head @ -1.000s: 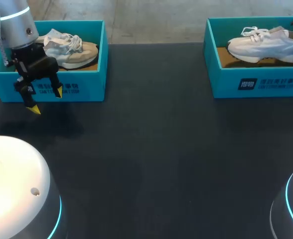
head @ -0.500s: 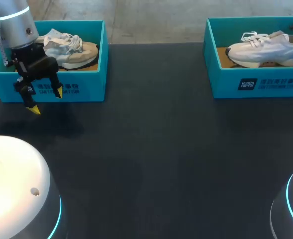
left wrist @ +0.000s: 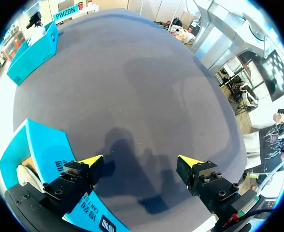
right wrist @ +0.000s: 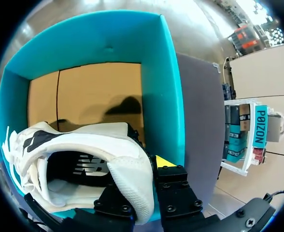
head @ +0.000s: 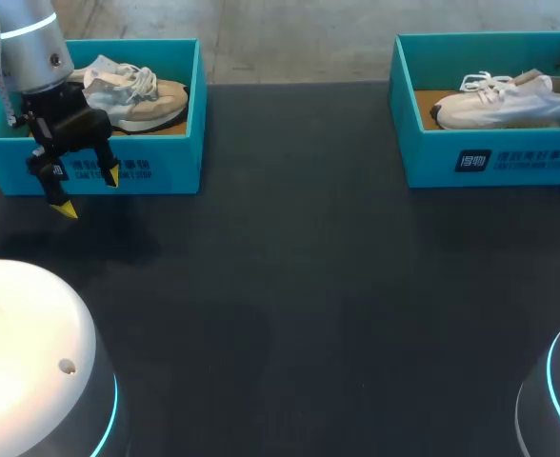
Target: Take the shoe out of the shoebox, open the shoe tongue, remove and reinsert the insole, then place the shoe into the shoebox
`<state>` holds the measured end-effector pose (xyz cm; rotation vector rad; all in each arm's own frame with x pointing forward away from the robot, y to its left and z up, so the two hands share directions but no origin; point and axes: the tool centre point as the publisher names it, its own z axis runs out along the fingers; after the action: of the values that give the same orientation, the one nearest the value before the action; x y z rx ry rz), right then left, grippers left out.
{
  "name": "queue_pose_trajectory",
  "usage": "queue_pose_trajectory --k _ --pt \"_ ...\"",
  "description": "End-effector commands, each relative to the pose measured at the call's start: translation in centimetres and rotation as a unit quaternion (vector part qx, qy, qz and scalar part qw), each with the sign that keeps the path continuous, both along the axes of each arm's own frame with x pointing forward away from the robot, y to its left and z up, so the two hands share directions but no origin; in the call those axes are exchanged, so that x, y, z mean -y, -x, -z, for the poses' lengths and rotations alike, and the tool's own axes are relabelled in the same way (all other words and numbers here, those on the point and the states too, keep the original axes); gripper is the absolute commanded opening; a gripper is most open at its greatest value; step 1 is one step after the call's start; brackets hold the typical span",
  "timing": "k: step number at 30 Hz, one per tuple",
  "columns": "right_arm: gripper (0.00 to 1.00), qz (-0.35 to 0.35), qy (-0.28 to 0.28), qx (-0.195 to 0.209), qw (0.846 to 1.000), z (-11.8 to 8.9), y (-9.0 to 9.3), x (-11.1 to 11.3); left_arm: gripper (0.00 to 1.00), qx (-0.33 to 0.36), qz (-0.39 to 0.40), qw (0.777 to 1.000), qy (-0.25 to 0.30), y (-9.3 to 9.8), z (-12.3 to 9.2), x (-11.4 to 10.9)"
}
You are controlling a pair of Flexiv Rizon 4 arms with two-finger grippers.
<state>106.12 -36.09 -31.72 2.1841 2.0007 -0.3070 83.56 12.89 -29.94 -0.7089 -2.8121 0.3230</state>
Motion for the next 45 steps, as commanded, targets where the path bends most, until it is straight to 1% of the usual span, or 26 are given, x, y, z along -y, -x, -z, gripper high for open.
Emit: queue_pose_trajectory --k 1,19,28,35,41,45 --pt "0.00 0.001 -0.004 0.005 1.000 0.3 0.5 0.2 1.00 0.000 0.000 1.000 -0.001 0.0 -0.1 0.0" --pt "0.00 0.002 -0.011 -0.011 1.000 2.2 0.2 0.0 1.00 0.000 0.000 1.000 -0.001 0.0 -0.1 0.0" --pt "0.00 0.003 -0.013 -0.018 1.000 2.8 0.4 0.0 1.00 0.000 0.000 1.000 -0.001 0.0 -0.1 0.0" --pt "0.00 0.005 -0.015 -0.020 1.000 2.8 0.3 0.0 1.00 0.000 0.000 1.000 -0.001 0.0 -0.1 0.0" --pt "0.00 0.004 -0.020 -0.028 0.999 3.6 0.2 0.1 1.00 0.000 0.000 1.000 -0.001 0.0 -0.1 0.0" --pt "0.00 -0.006 -0.024 -0.026 0.999 3.7 0.2 0.1 1.00 0.000 0.000 1.000 -0.001 0.0 -0.1 0.0"
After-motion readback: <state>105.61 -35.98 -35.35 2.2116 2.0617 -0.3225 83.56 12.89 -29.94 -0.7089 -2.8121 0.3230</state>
